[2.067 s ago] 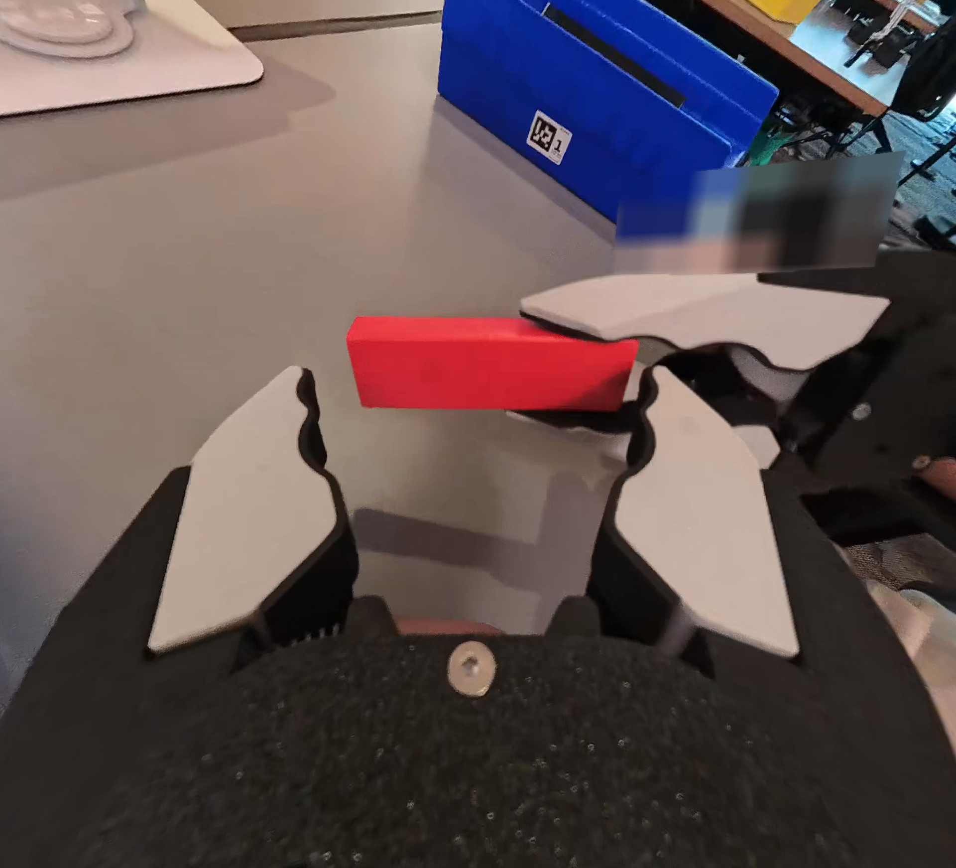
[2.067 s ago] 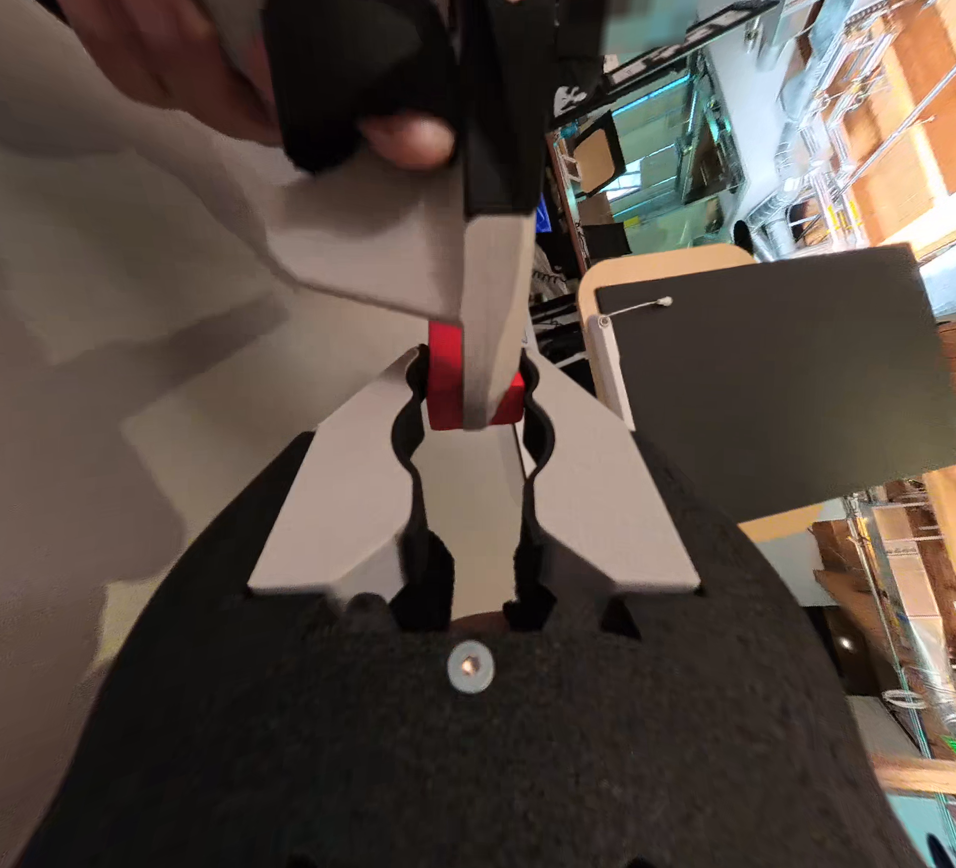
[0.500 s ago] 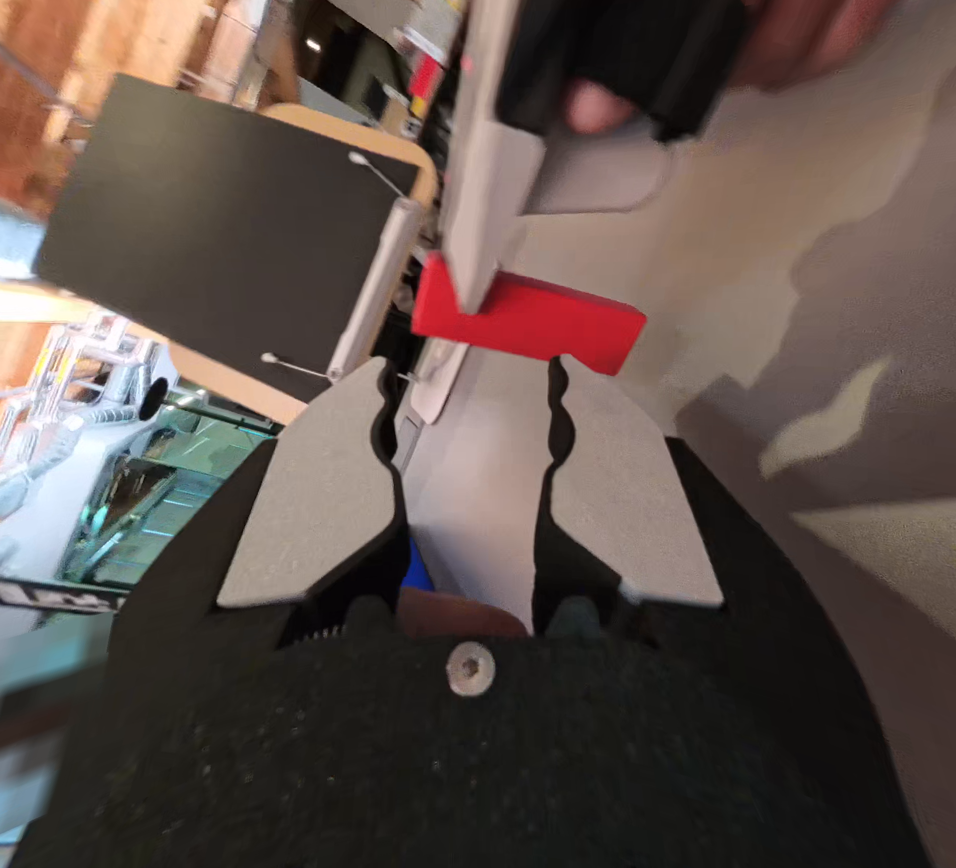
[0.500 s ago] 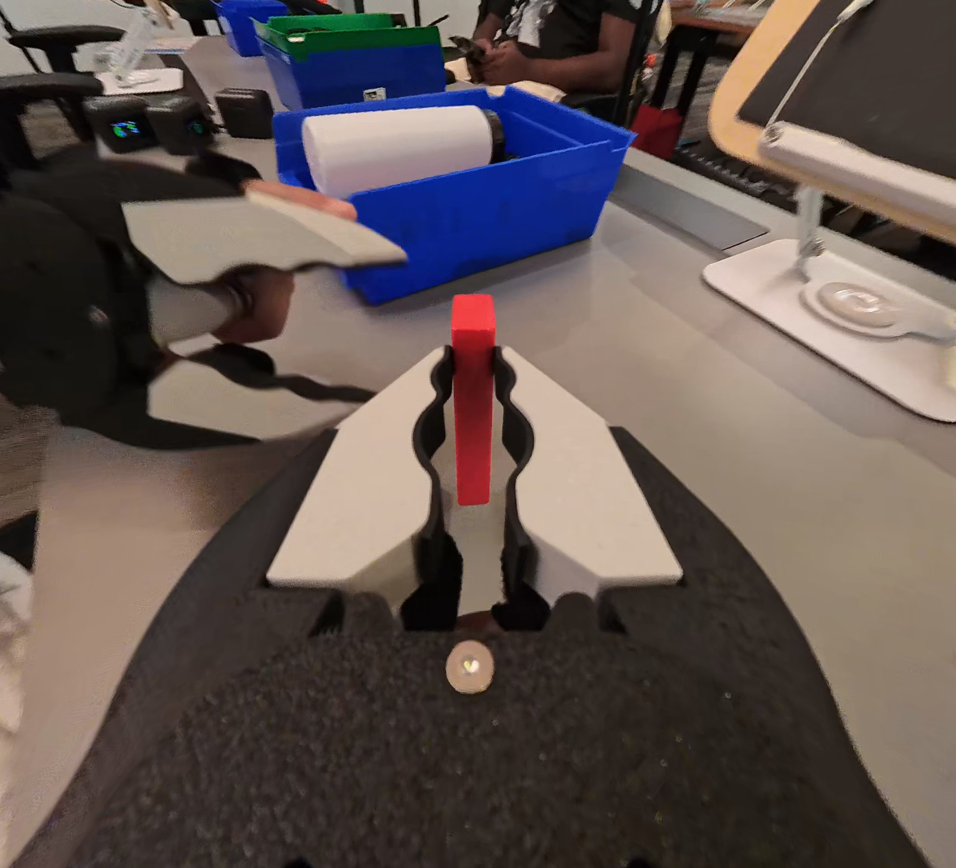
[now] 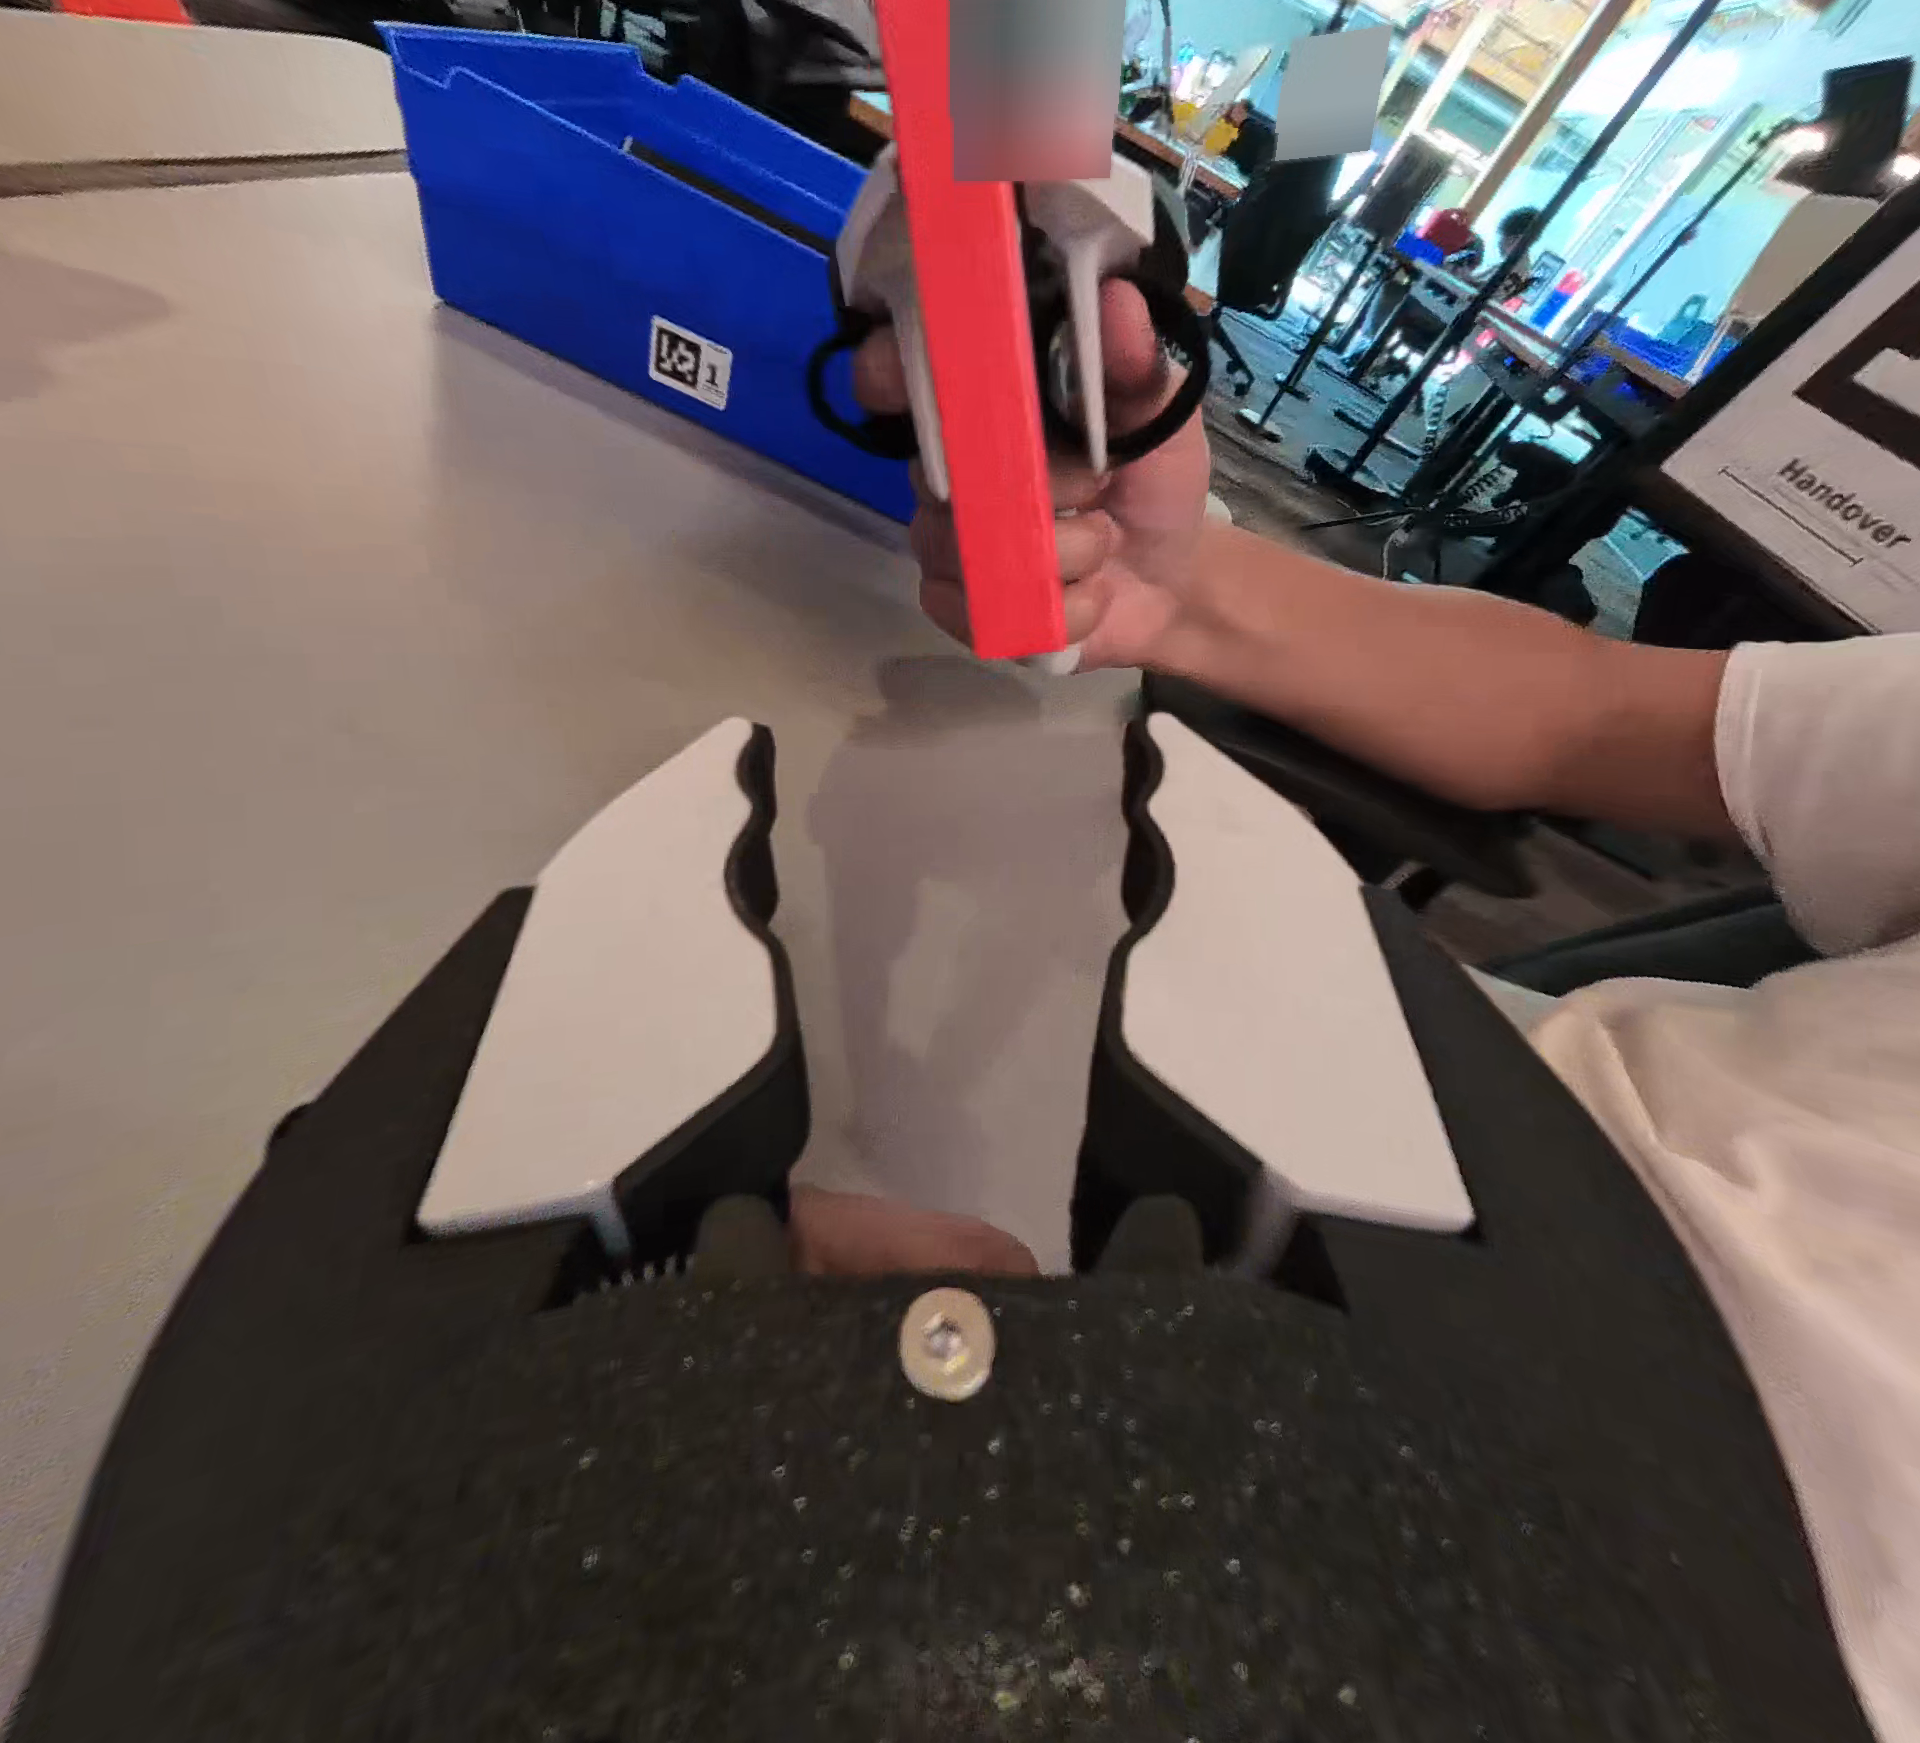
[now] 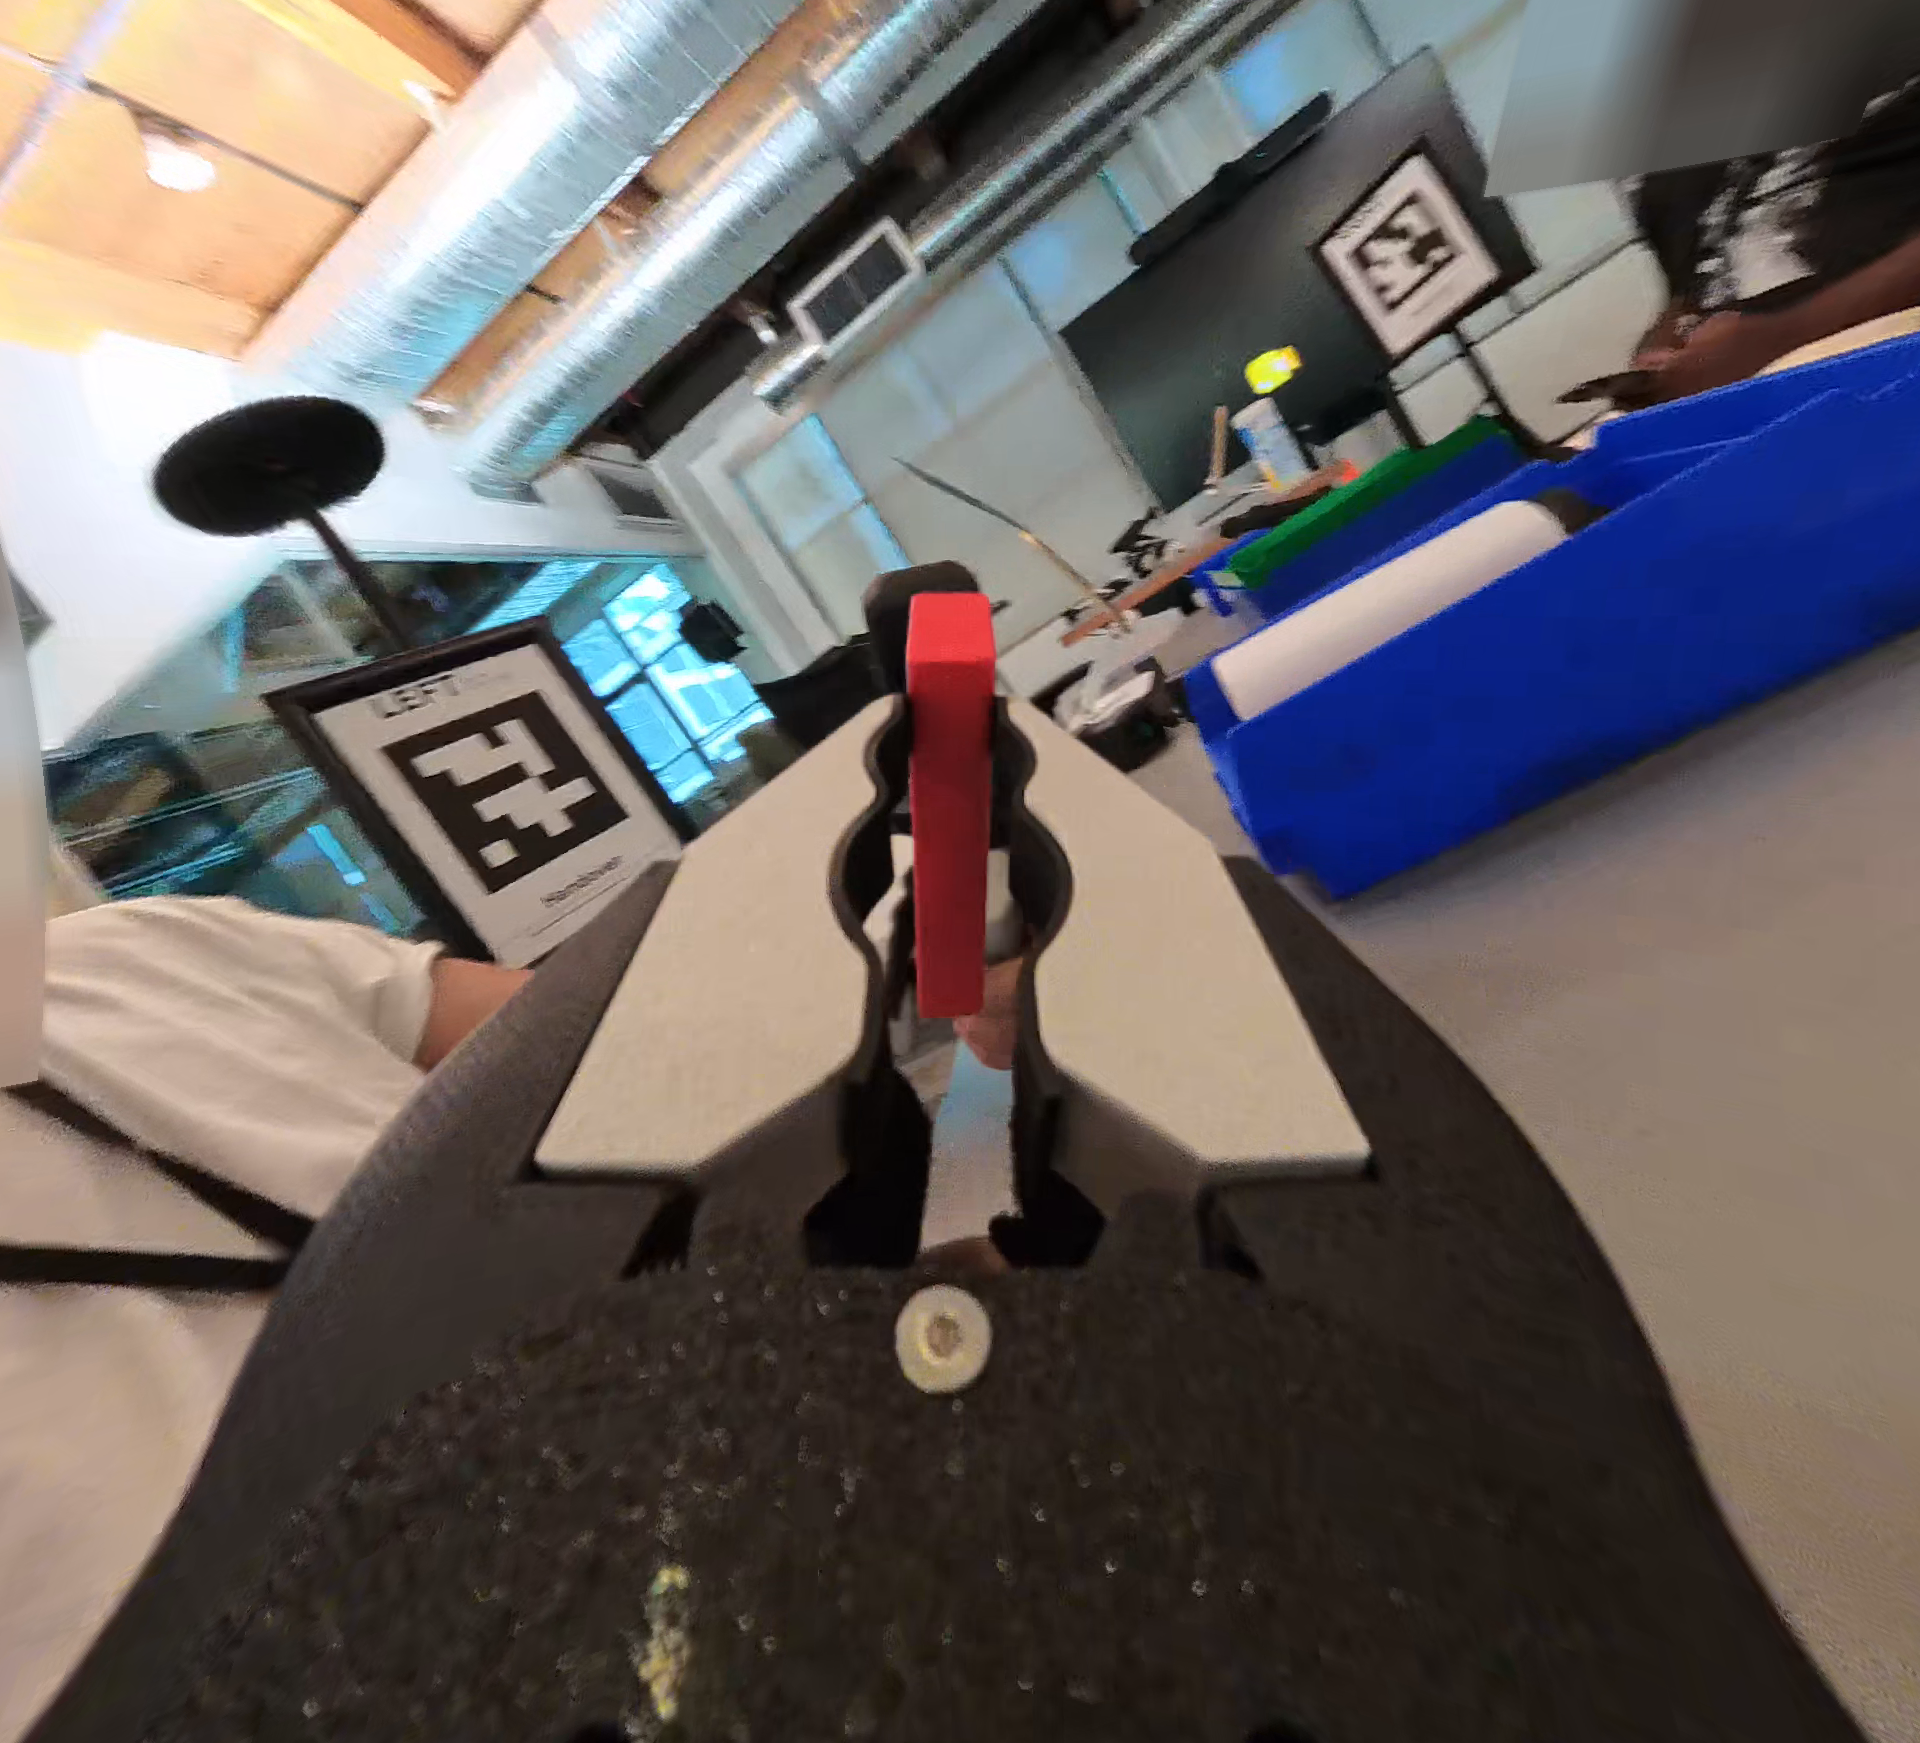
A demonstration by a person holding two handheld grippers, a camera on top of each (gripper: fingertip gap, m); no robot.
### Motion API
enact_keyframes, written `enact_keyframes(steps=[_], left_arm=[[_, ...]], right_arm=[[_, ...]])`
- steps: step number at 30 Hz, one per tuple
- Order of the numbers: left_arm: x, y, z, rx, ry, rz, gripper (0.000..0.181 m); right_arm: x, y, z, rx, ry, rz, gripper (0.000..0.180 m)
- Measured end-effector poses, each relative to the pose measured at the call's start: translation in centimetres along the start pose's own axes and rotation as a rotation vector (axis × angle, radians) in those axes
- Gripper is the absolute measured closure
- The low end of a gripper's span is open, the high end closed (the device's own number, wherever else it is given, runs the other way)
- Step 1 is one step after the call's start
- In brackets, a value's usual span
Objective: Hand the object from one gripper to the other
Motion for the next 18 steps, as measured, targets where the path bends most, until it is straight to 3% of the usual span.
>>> enact_keyframes(steps=[5, 7, 9, 18], left_arm=[[1.6, 0.8, 0.0, 0.014, -0.024, -0.080, 0.121], [1.8, 0.8, -0.1, 0.019, -0.031, -0.097, 0.134], [2.1, 0.8, -0.1, 0.018, -0.043, -0.149, 0.161], [1.2, 0.3, 0.6, 0.039, -0.003, -0.078, 0.163]], right_arm=[[-0.6, 1.1, -1.7, -0.058, 0.053, 0.068, 0.165], [-0.7, 1.4, -2.1, -0.055, 0.058, 0.073, 0.165], [-0.3, 1.5, -2.3, -0.063, 0.045, 0.052, 0.165], [-0.5, 1.1, -1.6, -0.040, -0.038, 0.030, 0.164]])
Point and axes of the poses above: each gripper's, where its closed fingertips meet, y out along the fingers, z out of its top, x = y × z across the jaws, the point moved 5 cm from there along -y, back along the fingers, and after that the axes turned 13 degrees about x, right-handed, at the moved point
